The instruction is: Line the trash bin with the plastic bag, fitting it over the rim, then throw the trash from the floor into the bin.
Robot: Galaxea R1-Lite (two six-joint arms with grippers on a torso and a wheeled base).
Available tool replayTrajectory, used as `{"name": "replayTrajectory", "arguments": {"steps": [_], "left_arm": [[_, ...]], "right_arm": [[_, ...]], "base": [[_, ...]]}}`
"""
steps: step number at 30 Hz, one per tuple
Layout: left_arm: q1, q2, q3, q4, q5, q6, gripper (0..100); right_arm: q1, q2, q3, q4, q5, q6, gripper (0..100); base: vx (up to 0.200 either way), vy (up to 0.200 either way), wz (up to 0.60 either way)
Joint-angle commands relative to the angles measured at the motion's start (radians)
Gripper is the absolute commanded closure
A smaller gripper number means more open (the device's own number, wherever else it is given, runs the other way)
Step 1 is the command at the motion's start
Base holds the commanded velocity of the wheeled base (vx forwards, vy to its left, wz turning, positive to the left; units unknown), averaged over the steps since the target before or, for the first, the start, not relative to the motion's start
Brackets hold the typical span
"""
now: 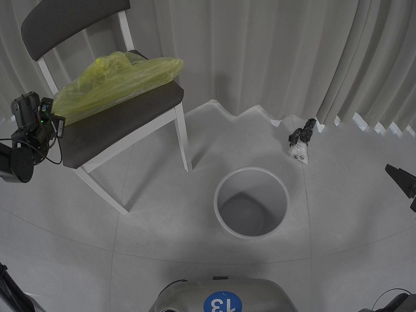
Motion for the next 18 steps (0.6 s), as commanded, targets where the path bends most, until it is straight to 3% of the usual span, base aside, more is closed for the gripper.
{"name": "replayTrajectory", "arguments": {"steps": [1, 4, 13, 15, 18], "left_arm": [[0.006, -0.027, -0.023, 0.010, 0.000, -0.029, 100], [0.008, -0.042, -0.044, 0.028, 0.000, -0.077, 100], [-0.032, -0.098, -0.094, 0.080, -0.003, -0.157, 100], [-0.046, -0.127, -0.136, 0.146, -0.003, -0.204, 100], [-0.063, -0.140, -0.175, 0.200, -0.004, -0.253, 100]], "right_arm": [[0.001, 0.054, -0.023, 0.004, -0.065, -0.053, 0], [0.010, 0.108, -0.023, -0.011, -0.134, -0.127, 0], [0.101, 0.182, -0.113, -0.062, -0.162, -0.141, 0], [0.179, 0.228, -0.131, -0.080, -0.194, -0.135, 0], [0.223, 0.304, -0.128, -0.144, -0.236, -0.132, 0]], "base": [[0.000, 0.000, 0.00], [0.000, 0.000, 0.00], [0.000, 0.000, 0.00], [0.000, 0.000, 0.00], [0.000, 0.000, 0.00]]}}
